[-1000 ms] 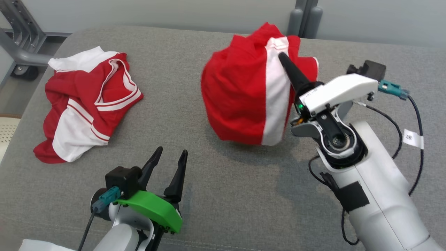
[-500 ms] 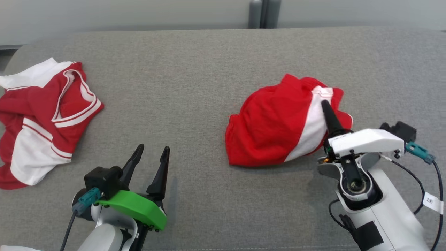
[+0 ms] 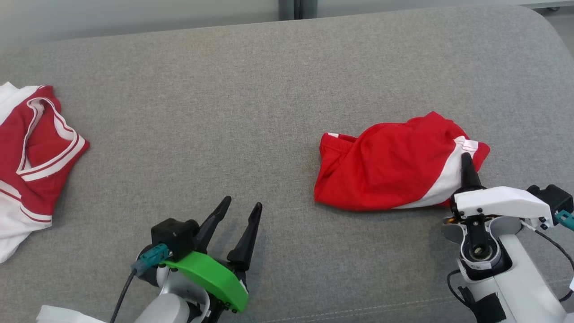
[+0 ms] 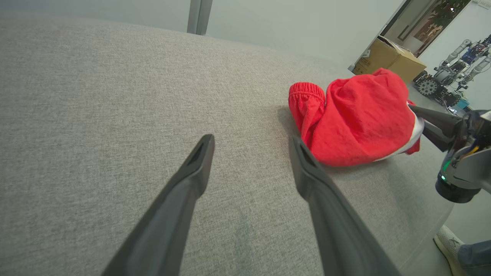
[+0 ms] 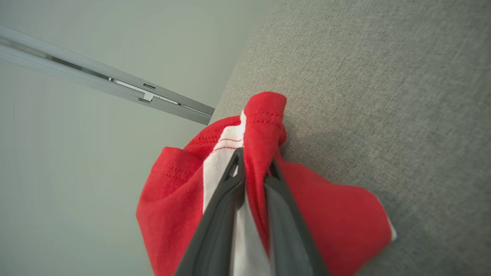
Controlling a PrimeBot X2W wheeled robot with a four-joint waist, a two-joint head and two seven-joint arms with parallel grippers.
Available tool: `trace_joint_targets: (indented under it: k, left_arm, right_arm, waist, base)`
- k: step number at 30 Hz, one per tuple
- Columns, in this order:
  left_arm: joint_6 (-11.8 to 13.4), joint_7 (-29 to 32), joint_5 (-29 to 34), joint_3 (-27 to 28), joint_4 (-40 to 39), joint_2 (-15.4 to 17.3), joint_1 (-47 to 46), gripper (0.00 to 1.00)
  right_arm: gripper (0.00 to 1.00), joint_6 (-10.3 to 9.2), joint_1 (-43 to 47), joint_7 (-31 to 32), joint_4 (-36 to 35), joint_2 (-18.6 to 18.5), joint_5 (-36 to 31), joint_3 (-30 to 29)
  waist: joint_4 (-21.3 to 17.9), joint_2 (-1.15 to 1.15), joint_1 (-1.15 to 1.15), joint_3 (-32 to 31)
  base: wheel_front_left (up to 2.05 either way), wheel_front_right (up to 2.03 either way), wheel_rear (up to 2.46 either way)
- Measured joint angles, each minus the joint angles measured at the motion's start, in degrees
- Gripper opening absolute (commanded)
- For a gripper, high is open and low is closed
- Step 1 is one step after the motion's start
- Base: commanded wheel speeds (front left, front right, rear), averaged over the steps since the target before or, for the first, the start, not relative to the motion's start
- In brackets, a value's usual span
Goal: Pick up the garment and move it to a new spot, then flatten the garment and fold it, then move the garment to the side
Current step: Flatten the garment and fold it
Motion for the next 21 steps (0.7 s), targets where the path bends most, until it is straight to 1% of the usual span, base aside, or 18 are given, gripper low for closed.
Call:
trace_joint_targets:
  k: [1, 2, 3, 7, 9, 13, 15, 18, 21]
  left_arm:
    - [-0.3, 0.3, -0.1, -0.5, 0.1, -0.1, -0.1, 1.00]
    - [-0.6, 0.5, -0.3, -0.8, 0.1, -0.2, -0.1, 1.00]
    - [-0.7, 0.5, -0.5, -0.8, 0.1, -0.3, -0.1, 1.00]
    - [-2.4, 1.1, -0.5, -1.7, 0.6, -0.4, -1.2, 1.00]
    - [-3.6, 1.5, -0.6, -2.4, 0.8, -0.4, -1.7, 1.00]
    - [-5.6, 2.5, -1.0, -4.0, 1.7, -0.4, -1.8, 1.00]
    - [-6.6, 3.1, -1.1, -4.9, 1.9, -0.4, -1.9, 1.00]
    - [-6.6, 3.8, -1.2, -5.3, 2.2, -0.6, -2.6, 1.00]
    - [-6.5, 4.4, -1.0, -4.7, 2.7, -0.5, -5.2, 1.00]
  right_arm:
    - [0.51, 0.00, 0.0, 0.0, 0.2, -0.3, -1.5, 0.3]
    - [0.92, 0.01, 0.0, 0.0, 0.4, -0.9, -3.5, 0.8]
    - [1.00, 0.01, 0.0, 0.0, 0.5, -1.8, -5.6, 1.6]
    - [1.00, 0.01, 0.0, -0.2, 0.1, -4.5, -11.9, 3.6]
    - [1.00, 0.01, -0.1, -0.2, -0.5, -4.7, -14.5, 4.5]
    - [1.00, 0.18, -0.1, -0.2, -2.6, -7.1, -22.3, 6.8]
    - [1.00, 0.40, -0.1, -0.3, -4.1, -8.1, -26.1, 6.6]
    - [1.00, 0.44, -0.2, -0.3, -7.4, -8.1, -30.4, 5.5]
    - [1.00, 0.44, -0.8, -0.3, -10.7, -8.1, -35.2, 6.6]
  waist:
    - [-0.1, 0.00, 0.00, 0.1]
    - [-0.1, 0.00, 0.00, 0.1]
    - [-0.2, 0.00, 0.00, 0.2]
    - [-0.5, 0.00, 0.00, 0.5]
    - [-0.8, 0.00, 0.00, 0.5]
    - [-1.7, 0.00, 0.00, 0.7]
    - [-2.4, 0.00, 0.00, 0.9]
    - [-3.6, 0.00, 0.00, 1.3]
    - [-5.0, 0.00, 0.00, 2.0]
  base:
    - [0.00, 0.00, 0.00]
    - [0.00, 0.00, 0.00]
    - [0.00, 0.00, 0.00]
    - [0.00, 0.00, 0.00]
    - [0.00, 0.00, 0.00]
    - [0.00, 0.00, 0.00]
    - [0.00, 0.00, 0.00]
    - [0.00, 0.00, 0.00]
    - [0.00, 0.00, 0.00]
